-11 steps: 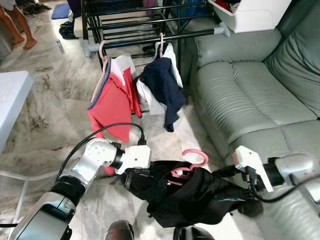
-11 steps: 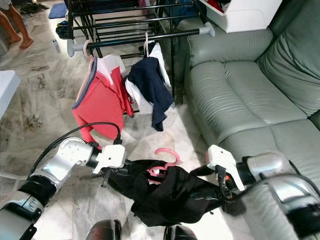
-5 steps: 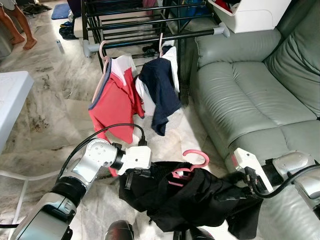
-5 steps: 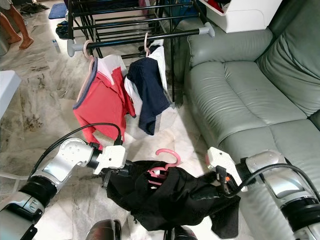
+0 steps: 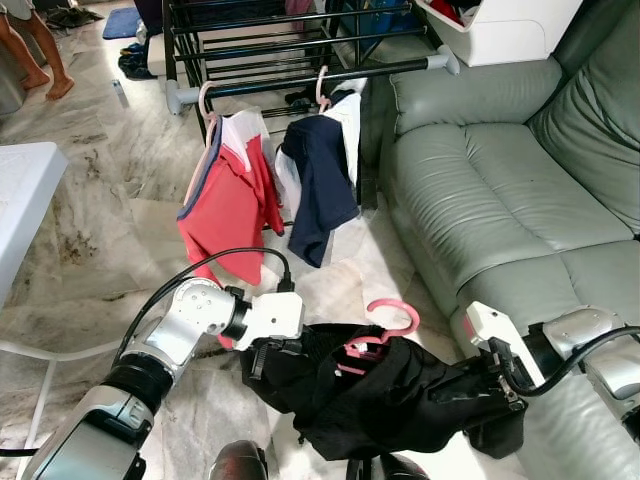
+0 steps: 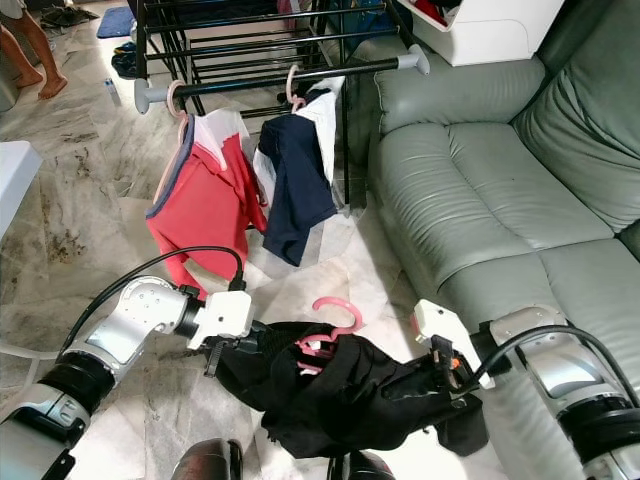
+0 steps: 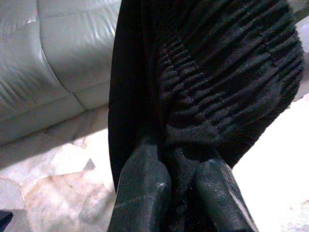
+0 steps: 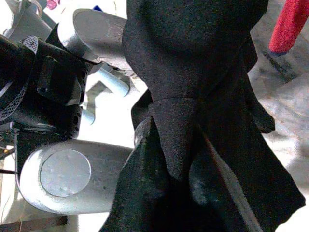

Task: Hang hanger

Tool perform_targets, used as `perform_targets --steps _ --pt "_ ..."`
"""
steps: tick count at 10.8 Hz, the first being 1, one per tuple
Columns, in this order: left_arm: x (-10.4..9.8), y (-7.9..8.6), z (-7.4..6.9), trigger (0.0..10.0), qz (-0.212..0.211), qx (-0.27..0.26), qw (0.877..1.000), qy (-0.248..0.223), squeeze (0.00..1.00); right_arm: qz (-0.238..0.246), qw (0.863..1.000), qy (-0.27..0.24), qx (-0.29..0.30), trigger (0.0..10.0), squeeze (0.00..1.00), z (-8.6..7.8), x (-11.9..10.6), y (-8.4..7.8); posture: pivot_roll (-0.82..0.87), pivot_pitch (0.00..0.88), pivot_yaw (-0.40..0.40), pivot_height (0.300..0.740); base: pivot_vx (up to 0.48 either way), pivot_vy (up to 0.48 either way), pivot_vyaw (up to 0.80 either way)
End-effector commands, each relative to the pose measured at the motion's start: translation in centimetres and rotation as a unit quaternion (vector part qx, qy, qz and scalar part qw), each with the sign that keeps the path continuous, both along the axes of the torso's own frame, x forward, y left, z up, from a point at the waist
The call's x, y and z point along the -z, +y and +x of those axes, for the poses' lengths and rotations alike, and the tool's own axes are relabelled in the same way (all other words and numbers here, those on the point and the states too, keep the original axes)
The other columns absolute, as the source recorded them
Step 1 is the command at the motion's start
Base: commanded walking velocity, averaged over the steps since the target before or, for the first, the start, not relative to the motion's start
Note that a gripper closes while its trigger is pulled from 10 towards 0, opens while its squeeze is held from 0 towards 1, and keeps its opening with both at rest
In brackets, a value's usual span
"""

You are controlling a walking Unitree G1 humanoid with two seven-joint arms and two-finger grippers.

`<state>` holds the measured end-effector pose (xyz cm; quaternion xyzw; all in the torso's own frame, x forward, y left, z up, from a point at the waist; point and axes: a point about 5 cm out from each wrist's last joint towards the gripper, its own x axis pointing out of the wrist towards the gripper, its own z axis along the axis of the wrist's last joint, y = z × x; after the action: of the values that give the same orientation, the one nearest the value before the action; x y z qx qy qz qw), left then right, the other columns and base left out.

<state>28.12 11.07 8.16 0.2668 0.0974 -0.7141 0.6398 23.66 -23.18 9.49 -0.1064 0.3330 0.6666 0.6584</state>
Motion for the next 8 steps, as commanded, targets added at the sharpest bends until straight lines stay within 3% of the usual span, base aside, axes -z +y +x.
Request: perform_targets --steps 1,5,6,7,8 --pt "-0.4 -0.1 0.0 0.0 -0.010 0.002 1.000 -0.005 0.00 0.004 1.000 0.005 -0.012 0.0 0.00 0.0 -0.1 0.3 -0.06 0.067 0.002 0.740 0.000 0.000 0.00" --pt "0.1 -0.3 0.3 0.0 -0.002 -0.006 1.000 -0.018 0.00 0.018 1.000 -0.009 -0.004 0.0 0.00 0.2 -0.3 0.8 -0.07 0.066 0.006 0.740 0.000 0.000 0.00" --pt "0.2 -0.2 1.4 0.0 0.002 -0.056 0.996 -0.067 0.00 0.015 0.999 -0.047 0.021 0.0 0.00 1.1 -0.2 1.0 -0.07 0.058 0.009 0.740 0.000 0.000 0.00" --pt "0.0 -0.2 2.4 6.7 -0.004 -0.102 0.990 -0.096 0.00 0.002 0.996 -0.082 0.044 0.0 0.00 1.9 -0.1 1.0 -0.07 0.056 0.010 0.740 0.000 0.000 0.00" --pt "-0.2 0.1 3.4 10.0 0.011 -0.135 0.980 -0.145 1.00 -0.026 0.989 -0.132 0.068 0.0 0.00 3.0 0.3 0.8 -0.07 0.053 0.012 0.740 0.000 0.000 0.00"
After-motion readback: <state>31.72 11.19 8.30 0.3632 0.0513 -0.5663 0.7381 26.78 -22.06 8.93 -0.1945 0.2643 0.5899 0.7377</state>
